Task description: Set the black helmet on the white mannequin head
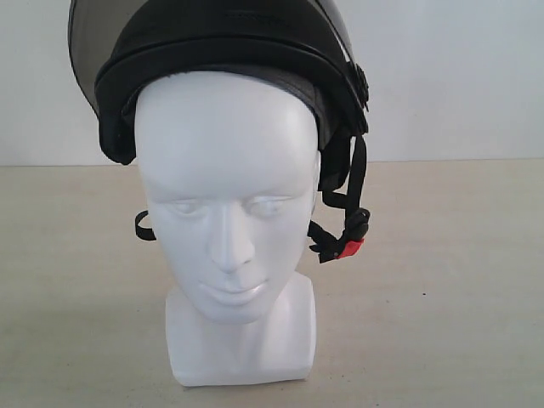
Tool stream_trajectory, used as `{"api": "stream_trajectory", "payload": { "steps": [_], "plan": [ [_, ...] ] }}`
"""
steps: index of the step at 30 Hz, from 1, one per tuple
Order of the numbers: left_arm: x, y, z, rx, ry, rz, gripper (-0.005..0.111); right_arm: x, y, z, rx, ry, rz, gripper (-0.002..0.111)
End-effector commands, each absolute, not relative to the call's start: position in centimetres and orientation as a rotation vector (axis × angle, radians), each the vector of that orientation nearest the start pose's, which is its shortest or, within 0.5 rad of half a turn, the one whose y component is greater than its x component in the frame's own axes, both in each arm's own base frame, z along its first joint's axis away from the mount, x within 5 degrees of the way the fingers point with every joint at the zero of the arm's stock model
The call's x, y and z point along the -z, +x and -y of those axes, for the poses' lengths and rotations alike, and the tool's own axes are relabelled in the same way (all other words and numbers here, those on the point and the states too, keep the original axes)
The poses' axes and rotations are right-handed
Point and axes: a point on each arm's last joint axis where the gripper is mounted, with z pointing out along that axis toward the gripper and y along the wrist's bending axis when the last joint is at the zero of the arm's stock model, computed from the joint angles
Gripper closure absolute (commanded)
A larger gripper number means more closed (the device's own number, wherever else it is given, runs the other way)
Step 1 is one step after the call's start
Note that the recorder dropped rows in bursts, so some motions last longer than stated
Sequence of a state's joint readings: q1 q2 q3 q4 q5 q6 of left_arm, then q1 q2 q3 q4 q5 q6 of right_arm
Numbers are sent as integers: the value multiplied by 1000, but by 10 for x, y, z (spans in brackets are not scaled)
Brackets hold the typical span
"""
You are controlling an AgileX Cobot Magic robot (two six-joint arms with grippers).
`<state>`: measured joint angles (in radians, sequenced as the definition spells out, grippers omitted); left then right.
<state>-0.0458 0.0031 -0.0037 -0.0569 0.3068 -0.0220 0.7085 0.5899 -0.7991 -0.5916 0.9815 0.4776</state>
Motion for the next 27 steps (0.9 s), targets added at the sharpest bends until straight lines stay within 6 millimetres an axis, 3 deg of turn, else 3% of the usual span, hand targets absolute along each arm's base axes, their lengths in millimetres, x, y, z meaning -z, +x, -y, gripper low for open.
{"api": "stream_trajectory", "payload": {
  "steps": [1,8,12,19,24,27],
  "plan": [
    [-185,54,4,98,-14,-1792,102,-359,85,-37,-148,-425,-2167,109],
    [-185,54,4,98,-14,-1792,102,-374,64,-70,-651,-643,-2122,109],
    [-185,54,4,98,-14,-1792,102,-381,63,-83,-816,-662,-2056,109],
    [-185,54,4,98,-14,-1792,102,-409,56,-79,-869,-613,-2038,109],
    [-185,54,4,98,-14,-1792,102,-433,67,-77,-701,-625,-2170,109],
    [-185,54,4,98,-14,-1792,102,-437,79,-85,-632,-656,-2273,109]
  ]
}}
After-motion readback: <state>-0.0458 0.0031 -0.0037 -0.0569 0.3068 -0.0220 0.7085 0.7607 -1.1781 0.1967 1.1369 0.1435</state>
